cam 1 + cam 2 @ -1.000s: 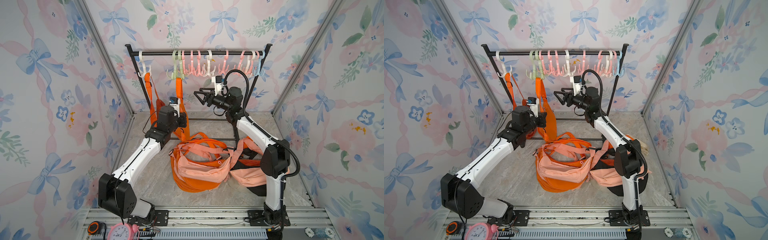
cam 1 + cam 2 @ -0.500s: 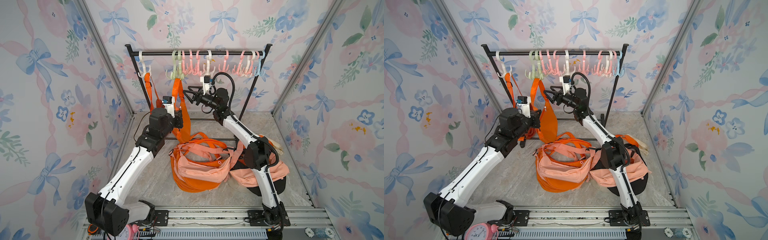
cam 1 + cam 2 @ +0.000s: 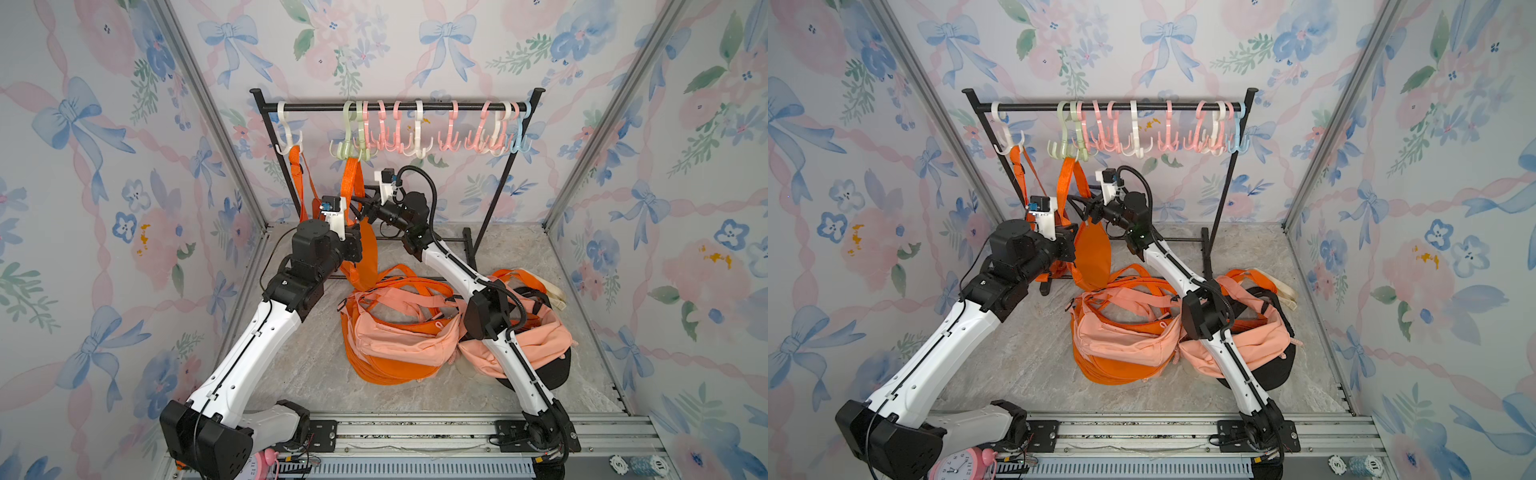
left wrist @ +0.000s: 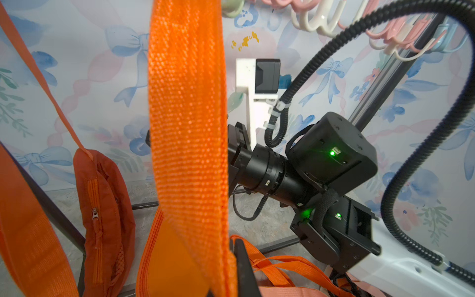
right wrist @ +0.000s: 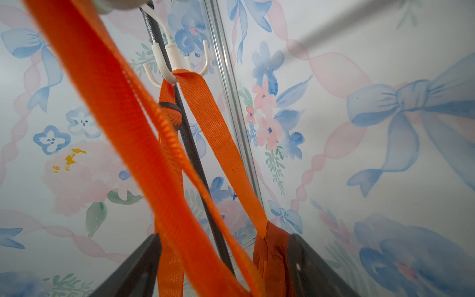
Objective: Take the bag off the hook
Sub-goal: Pick up the bag from the hook.
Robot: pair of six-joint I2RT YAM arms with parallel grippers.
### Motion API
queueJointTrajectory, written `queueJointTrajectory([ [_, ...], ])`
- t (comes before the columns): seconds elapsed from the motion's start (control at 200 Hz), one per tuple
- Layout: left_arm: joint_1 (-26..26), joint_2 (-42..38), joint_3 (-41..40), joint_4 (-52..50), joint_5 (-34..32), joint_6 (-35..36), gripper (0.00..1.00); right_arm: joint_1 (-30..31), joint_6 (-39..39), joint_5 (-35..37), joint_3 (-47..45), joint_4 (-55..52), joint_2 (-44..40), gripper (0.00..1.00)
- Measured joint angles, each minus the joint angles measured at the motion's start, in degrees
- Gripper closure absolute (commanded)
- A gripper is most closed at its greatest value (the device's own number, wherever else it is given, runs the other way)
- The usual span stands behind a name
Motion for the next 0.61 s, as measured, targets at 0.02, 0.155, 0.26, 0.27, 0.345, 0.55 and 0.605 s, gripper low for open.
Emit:
queueJointTrajectory([
  [0.02,0.0,0.0,-0.1,-0.1,0.0,0.0,1.00,0.0,0.0,0.2,0.0,0.3,0.0,0.27],
  [0.155,0.0,0.0,-0.3,-0.3,0.0,0.0,1.00,-0.1,0.7,2.2,0.8,2.0,0.0,0.38],
  [0.26,0.0,0.0,-0.5,-0.3,0.0,0.0,1.00,0.0,1.6,3.8,1.6,3.9,0.0,0.41],
  [0.27,0.0,0.0,-0.5,-0.3,0.0,0.0,1.00,0.0,1.6,3.8,1.7,4.0,0.0,0.41],
  [0.345,0.0,0.0,-0.8,-0.3,0.0,0.0,1.00,0.0,2.1,4.7,2.4,4.9,0.0,0.49],
  [0.55,0.3,-0.7,-1.4,-0.3,0.0,0.0,1.00,0.1,3.3,5.6,3.7,6.2,0.0,0.96],
  [0.605,0.5,-0.8,-1.4,-0.3,0.0,0.0,1.00,0.1,3.7,5.6,3.7,6.4,0.0,1.00],
])
